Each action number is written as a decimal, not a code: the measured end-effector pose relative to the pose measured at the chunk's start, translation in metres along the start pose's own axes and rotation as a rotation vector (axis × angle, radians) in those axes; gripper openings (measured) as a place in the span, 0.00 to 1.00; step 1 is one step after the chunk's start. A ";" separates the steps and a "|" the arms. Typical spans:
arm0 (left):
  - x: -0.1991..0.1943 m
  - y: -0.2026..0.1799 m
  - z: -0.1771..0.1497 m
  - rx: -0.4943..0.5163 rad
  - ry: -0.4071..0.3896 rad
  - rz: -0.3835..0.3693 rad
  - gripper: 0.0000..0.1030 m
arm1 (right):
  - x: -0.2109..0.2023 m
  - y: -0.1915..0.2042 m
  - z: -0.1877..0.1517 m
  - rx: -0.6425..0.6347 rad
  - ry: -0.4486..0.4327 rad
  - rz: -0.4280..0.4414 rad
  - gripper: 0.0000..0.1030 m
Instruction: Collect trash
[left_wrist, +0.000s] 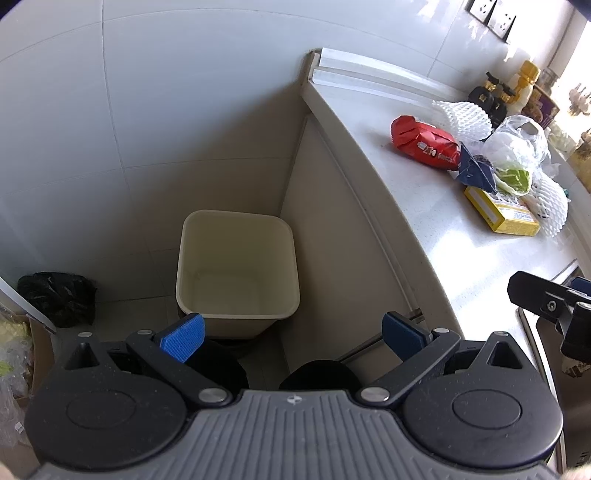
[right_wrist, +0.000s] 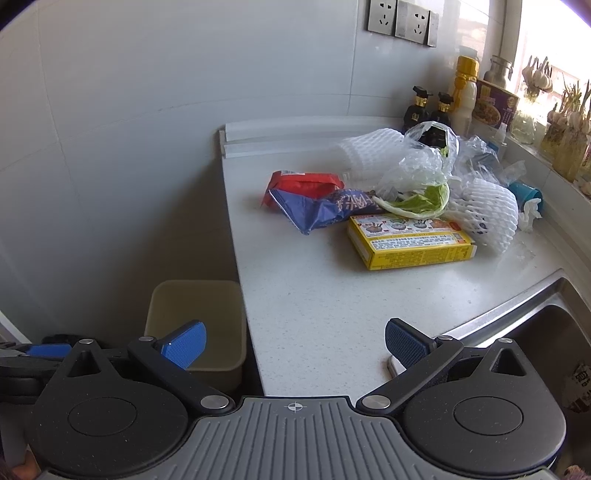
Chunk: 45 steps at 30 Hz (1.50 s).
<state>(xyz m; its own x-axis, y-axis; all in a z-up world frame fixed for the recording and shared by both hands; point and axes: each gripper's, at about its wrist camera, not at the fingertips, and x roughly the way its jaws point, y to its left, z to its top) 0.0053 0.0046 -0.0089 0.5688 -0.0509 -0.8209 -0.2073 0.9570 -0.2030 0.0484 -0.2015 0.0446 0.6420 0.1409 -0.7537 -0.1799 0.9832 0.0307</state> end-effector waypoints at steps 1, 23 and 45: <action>0.000 0.000 0.000 -0.001 0.000 0.000 0.99 | 0.000 0.001 0.000 -0.010 -0.004 -0.008 1.00; -0.001 -0.002 0.000 -0.003 -0.008 0.002 0.99 | 0.001 0.003 0.000 -0.006 0.013 0.017 1.00; -0.005 -0.001 0.011 0.015 -0.098 0.016 0.99 | 0.004 -0.006 0.011 0.014 -0.020 0.010 1.00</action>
<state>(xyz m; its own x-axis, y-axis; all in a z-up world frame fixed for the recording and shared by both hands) 0.0111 0.0069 0.0015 0.6408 -0.0084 -0.7676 -0.2050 0.9617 -0.1817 0.0602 -0.2059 0.0483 0.6552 0.1531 -0.7398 -0.1763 0.9832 0.0473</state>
